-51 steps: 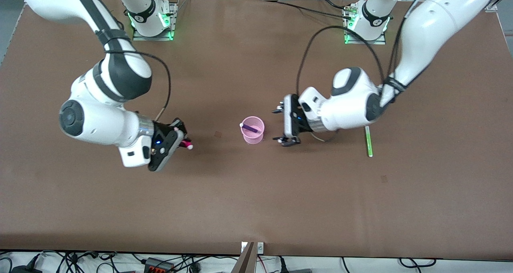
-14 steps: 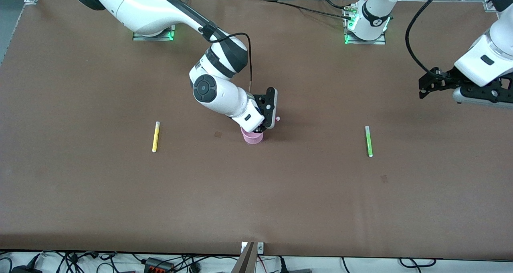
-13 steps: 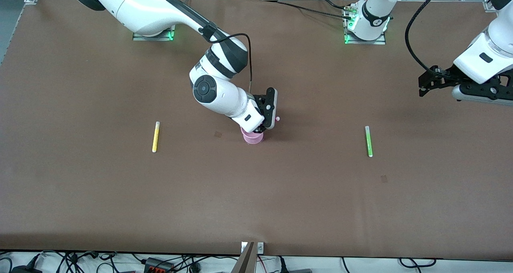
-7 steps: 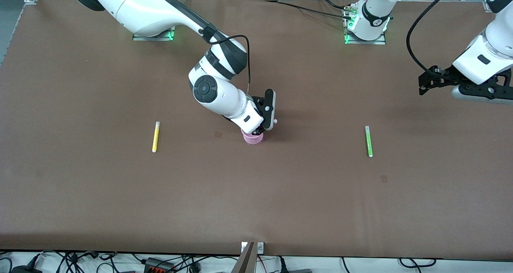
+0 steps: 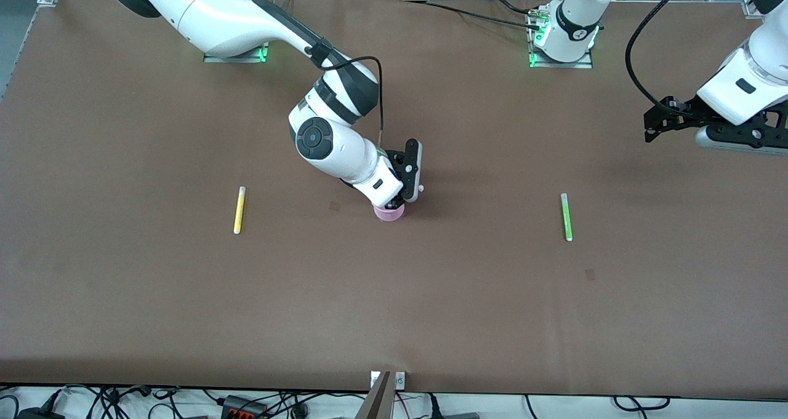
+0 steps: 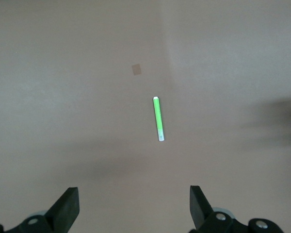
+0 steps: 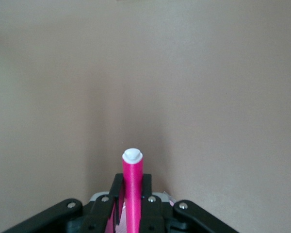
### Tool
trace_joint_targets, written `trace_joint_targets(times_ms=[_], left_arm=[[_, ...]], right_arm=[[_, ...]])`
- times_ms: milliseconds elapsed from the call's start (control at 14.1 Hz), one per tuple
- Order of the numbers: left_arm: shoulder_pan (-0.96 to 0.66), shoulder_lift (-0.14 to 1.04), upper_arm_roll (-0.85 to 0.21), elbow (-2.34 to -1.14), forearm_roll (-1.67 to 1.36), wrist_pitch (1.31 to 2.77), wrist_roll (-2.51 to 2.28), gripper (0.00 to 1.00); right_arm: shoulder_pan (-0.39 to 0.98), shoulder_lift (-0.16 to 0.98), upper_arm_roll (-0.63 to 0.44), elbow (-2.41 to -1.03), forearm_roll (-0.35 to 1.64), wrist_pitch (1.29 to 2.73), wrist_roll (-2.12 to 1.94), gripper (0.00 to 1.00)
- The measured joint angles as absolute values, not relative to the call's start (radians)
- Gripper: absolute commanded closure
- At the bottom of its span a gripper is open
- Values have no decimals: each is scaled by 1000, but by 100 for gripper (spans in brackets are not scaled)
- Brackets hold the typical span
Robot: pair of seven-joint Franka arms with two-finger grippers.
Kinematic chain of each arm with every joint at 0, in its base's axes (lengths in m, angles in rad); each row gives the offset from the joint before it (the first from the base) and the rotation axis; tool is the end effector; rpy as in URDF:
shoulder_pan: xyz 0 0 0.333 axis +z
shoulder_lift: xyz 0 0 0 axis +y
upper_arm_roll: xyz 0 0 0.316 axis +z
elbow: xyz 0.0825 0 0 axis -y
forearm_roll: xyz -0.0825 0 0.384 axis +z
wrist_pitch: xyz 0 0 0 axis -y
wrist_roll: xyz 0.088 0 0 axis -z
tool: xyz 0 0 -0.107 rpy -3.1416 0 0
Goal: Organize pens into pink holder with both arms
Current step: 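Lower the magenta marker into the pink cup with the right gripper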
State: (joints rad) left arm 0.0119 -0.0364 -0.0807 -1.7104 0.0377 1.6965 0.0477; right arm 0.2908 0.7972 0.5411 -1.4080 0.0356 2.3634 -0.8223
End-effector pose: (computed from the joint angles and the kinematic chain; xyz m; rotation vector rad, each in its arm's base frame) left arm 0.5507 -0.0351 0.5893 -3.0956 0.1872 -0.0354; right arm 0.5715 0.4866 0.3019 -2.0517 -1.8048 -0.3544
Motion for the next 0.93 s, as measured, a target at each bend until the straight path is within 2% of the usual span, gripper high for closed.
trace_joint_targets(times_ms=[925], left_arm=[[1,-36,-86,-1701,38,1688,48,0]], right_arm=[[291,830,534,-1414,28,2405,-823,100]])
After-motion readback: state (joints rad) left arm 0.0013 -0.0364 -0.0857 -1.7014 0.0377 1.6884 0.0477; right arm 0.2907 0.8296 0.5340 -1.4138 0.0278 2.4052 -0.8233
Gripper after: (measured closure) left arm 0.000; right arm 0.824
